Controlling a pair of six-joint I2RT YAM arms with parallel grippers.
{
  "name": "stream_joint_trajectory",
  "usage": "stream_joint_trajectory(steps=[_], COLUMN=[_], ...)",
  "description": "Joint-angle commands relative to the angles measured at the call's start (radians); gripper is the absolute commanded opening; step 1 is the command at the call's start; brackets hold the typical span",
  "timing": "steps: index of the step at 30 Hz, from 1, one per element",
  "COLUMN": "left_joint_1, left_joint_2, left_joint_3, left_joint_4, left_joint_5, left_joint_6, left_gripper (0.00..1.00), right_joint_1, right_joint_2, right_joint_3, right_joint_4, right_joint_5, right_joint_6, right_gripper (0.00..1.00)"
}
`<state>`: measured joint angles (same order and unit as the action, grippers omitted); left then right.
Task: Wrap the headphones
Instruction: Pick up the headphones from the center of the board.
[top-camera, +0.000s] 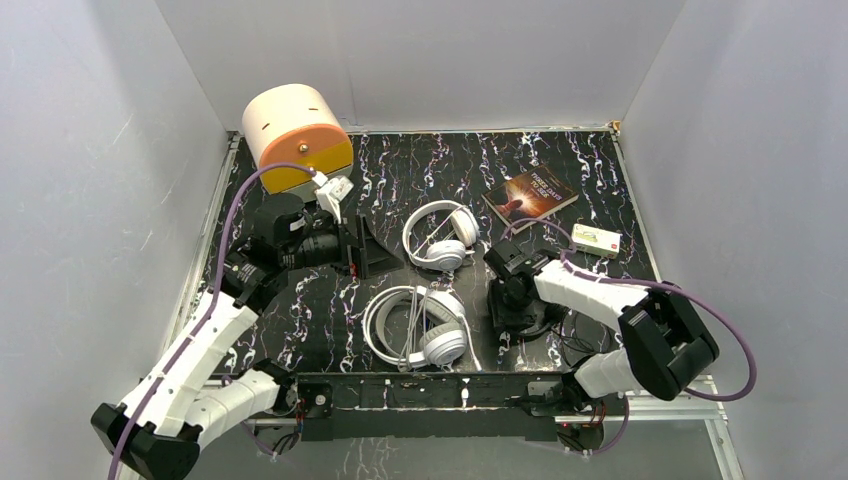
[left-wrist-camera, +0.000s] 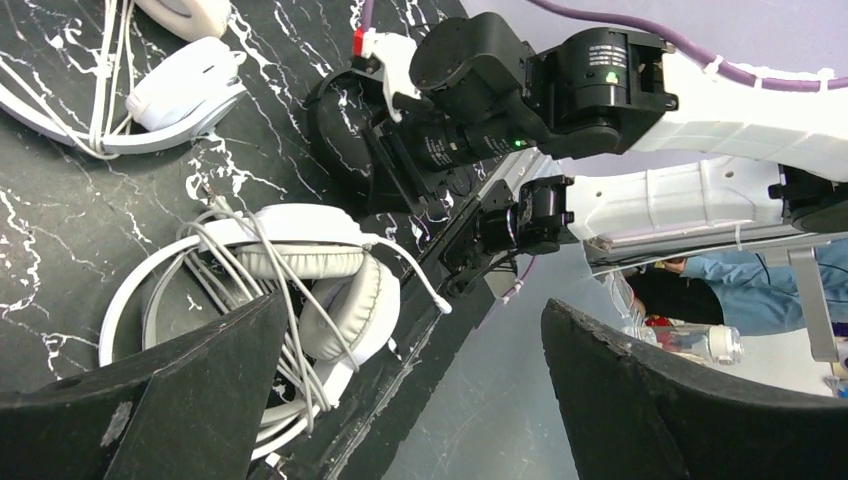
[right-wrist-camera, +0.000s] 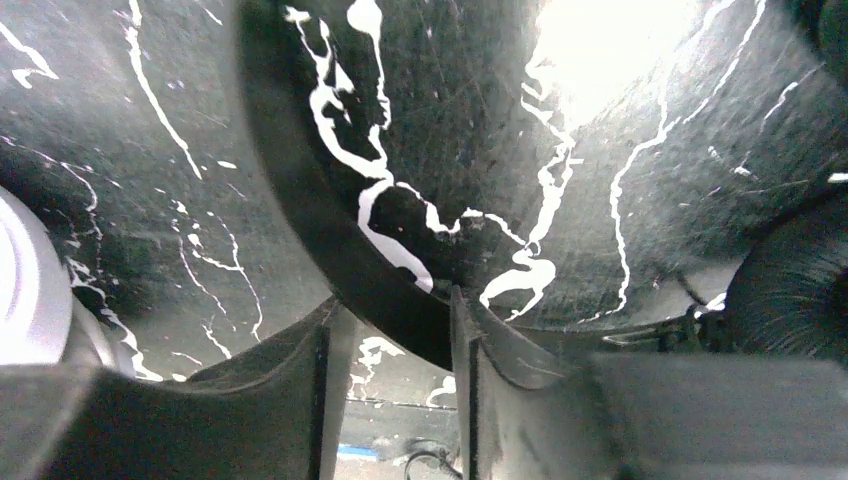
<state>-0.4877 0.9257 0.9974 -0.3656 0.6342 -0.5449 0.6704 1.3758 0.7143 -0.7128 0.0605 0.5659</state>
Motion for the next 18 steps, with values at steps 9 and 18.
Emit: stream_joint_trajectory(steps=[9, 18], left_joint_1=[-0.003, -0.255], left_joint_2=[0.028, 0.405], left_joint_3=[-0.055, 0.082], left_joint_4=[0.189, 0.333], left_joint_5=[-0.019, -0.359], left_joint_6=[-0.258, -0.329], left_gripper=[0.98, 0.87], right_joint_1=[0.004, 0.005], right_joint_2=[-0.267, -0.507], right_joint_3=[0.098, 0.091], right_joint_4=[0.189, 0.372], right_joint_5=[0.165, -0.181], right_joint_6=[-0.063, -0.375], right_gripper=[0.0, 0.0])
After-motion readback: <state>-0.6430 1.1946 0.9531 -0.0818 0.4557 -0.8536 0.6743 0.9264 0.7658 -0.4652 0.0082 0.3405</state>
